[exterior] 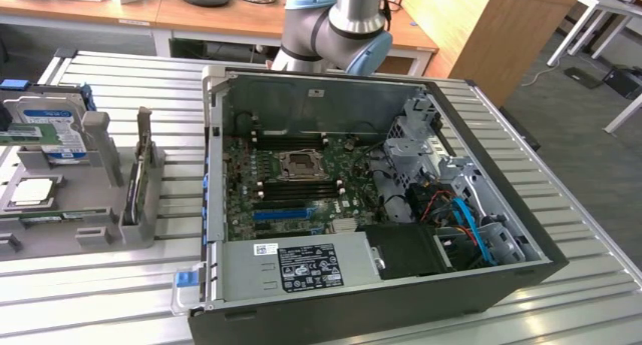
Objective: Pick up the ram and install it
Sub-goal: 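Pick up the ram and move it above insertion slot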
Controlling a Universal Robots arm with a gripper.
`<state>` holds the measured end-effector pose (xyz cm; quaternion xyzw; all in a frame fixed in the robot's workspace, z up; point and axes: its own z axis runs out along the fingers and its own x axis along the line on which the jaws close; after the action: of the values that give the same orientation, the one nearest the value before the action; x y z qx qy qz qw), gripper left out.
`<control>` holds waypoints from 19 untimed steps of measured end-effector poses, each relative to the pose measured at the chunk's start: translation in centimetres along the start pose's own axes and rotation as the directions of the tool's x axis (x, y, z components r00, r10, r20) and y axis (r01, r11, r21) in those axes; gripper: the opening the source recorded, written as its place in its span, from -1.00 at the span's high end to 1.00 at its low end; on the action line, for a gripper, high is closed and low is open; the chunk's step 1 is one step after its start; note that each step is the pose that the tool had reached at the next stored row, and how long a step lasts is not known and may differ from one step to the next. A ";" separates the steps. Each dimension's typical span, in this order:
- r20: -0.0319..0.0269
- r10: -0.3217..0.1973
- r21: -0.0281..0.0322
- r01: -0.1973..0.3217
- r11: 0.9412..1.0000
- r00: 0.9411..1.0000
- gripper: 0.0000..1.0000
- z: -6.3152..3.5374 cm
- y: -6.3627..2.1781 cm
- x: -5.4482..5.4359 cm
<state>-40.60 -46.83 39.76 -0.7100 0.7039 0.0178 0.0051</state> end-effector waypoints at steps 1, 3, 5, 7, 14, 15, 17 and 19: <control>0.000 0.000 0.000 0.000 1.000 1.000 0.76 0.00 0.00 0.0; 0.000 0.000 0.000 0.000 1.000 1.000 0.76 -0.02 0.00 0.0; 0.000 0.000 0.000 0.000 1.000 1.000 0.76 -0.02 -0.10 0.0; 0.000 0.000 0.000 0.000 1.000 1.000 0.76 -0.03 -0.50 0.0; 0.000 0.000 -0.001 0.000 1.000 1.000 0.76 -0.05 -2.27 0.0; 0.000 0.000 -0.001 0.000 1.000 1.000 0.76 -0.06 -2.50 0.0; 0.000 0.000 -0.001 0.000 1.000 1.000 0.76 -0.06 -3.00 0.0; 0.000 0.000 -0.001 0.000 1.000 1.000 0.76 -0.07 -3.52 0.0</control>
<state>-37.07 -46.84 39.77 -0.7100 0.7040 0.0181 0.0048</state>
